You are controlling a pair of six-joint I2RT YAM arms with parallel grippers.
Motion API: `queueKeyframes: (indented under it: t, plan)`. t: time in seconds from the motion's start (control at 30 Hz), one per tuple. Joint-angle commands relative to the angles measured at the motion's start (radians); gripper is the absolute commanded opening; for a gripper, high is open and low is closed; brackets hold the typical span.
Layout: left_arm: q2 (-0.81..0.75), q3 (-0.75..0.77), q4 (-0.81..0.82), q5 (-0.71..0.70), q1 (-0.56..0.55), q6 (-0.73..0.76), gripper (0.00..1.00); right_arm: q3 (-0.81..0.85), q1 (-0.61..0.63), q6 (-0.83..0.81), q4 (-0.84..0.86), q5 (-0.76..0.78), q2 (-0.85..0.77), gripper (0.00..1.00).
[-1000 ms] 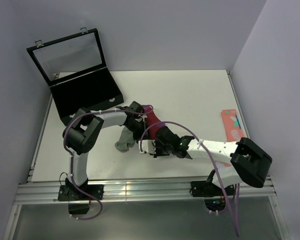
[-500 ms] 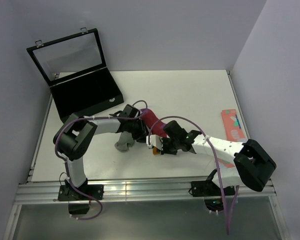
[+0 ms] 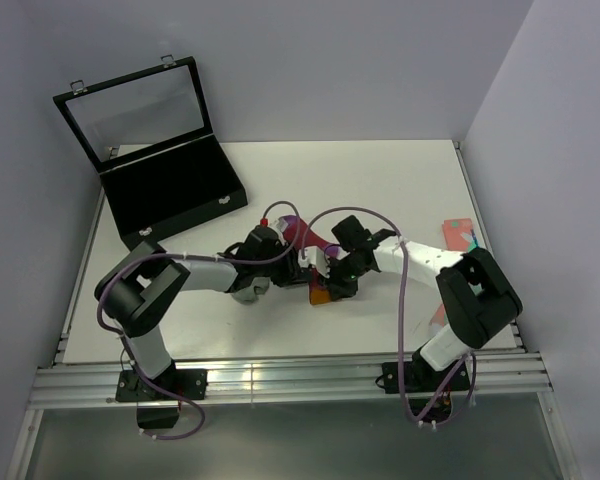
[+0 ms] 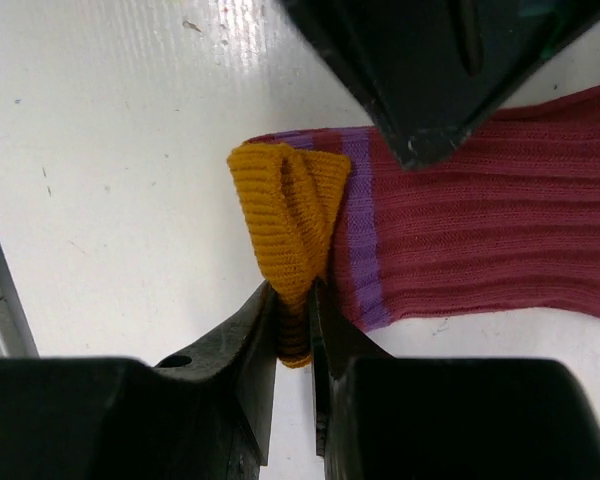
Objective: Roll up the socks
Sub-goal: Roll the sock at the center of the board.
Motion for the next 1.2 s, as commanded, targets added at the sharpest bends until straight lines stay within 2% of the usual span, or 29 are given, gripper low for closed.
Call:
queueKeyframes:
  t: [0.0, 0.2, 0.53, 0.83, 1.03, 1.17]
  plan:
    - [-0.049, -0.008, 0.139, -0.077, -0.023, 0.056, 0.36, 0.071, -0.031, -0.042, -0.103, -0.074, 0.044, 0.17]
    - [-0.071, -0.062, 0.234, -0.129, -0.037, 0.097, 0.37, 0.158, -0.084, -0.085, -0.221, -0.135, 0.127, 0.17]
    - [-0.099, -0.139, 0.355, -0.180, -0.084, 0.274, 0.34, 0.312, -0.158, -0.139, -0.419, -0.206, 0.305, 0.17]
    - [-0.152, -0.097, 0.286, -0.276, -0.144, 0.458, 0.32, 0.454, -0.175, -0.122, -0.563, -0.200, 0.458, 0.17]
    - [-0.131, -0.030, 0.230, -0.267, -0.208, 0.602, 0.34, 0.502, -0.181, -0.105, -0.602, -0.192, 0.503, 0.17]
    - [-0.105, -0.016, 0.254, -0.241, -0.230, 0.621, 0.36, 0.503, -0.183, -0.105, -0.603, -0.178, 0.520, 0.17]
